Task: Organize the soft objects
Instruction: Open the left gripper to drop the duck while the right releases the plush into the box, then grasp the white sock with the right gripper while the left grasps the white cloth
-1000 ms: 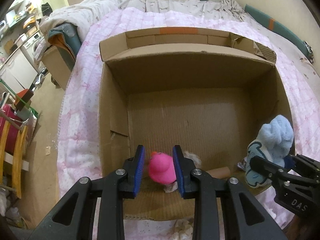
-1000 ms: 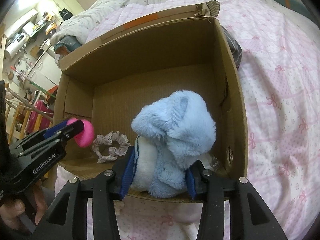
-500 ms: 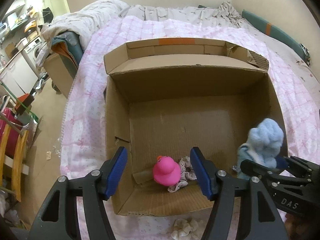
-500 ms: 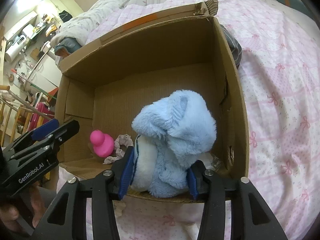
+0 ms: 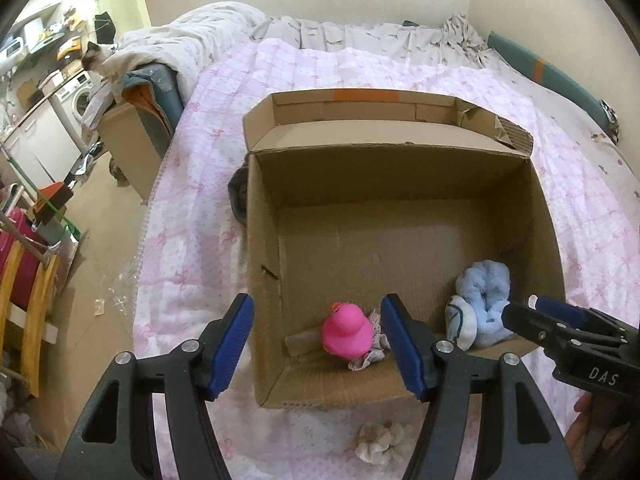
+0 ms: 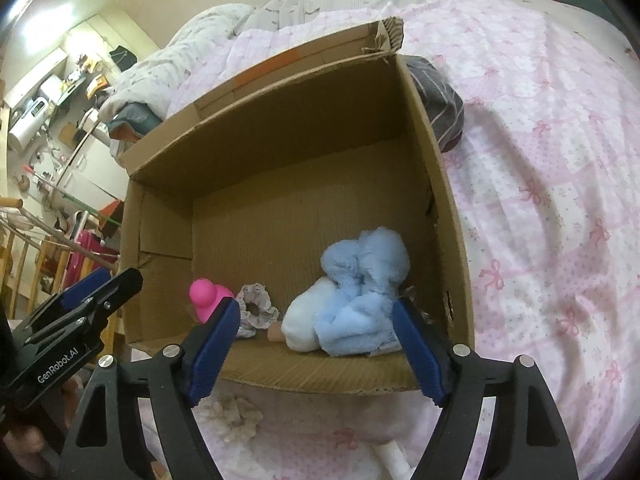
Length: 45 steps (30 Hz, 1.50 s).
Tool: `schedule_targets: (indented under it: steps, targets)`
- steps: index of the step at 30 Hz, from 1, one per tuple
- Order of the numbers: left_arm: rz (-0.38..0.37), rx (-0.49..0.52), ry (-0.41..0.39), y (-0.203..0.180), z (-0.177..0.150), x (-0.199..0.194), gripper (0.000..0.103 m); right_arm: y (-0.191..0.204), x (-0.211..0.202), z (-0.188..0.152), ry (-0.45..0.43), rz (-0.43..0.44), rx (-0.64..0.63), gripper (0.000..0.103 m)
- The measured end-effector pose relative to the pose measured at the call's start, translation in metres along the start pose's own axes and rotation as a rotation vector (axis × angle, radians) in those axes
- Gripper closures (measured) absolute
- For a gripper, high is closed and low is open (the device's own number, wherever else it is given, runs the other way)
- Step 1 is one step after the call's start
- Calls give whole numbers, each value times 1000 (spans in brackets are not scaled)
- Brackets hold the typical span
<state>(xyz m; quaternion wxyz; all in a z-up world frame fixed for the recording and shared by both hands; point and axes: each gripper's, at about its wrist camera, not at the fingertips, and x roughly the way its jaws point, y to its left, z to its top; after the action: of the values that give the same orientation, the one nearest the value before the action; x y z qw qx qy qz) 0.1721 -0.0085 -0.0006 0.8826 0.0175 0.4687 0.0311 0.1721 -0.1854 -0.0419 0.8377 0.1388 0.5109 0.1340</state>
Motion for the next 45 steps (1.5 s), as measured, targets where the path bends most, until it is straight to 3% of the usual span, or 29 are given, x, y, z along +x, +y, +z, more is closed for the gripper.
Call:
schedule_targets:
  steps: [15, 23, 28, 31, 34, 37, 41, 45]
  targets:
    - [-46, -45, 25, 27, -48, -24, 40, 3, -49, -31, 19, -38, -125, 20]
    - [-65, -69, 80, 26, -58, -11, 40, -39, -70, -51, 58, 8, -10, 20]
    - [-88, -24, 115, 14, -58, -4, 40, -50, -57, -64, 156, 60, -4, 20]
    - [-113, -77, 142, 20, -60, 0, 40, -47, -44, -72, 222, 53, -35, 20]
    - [-162, -187, 191, 33, -70, 10, 40, -34, -33, -82, 265, -1, -140, 32]
    - [-144, -162, 219, 32, -74, 15, 40, -26, -15, -91, 303, -93, -185, 34]
    - [-134, -168, 212, 38, -76, 14, 40, -19, 15, -98, 405, -200, -191, 46]
    - [-125, -153, 203, 36, -78, 14, 40, -12, 20, -103, 404, -265, -248, 76]
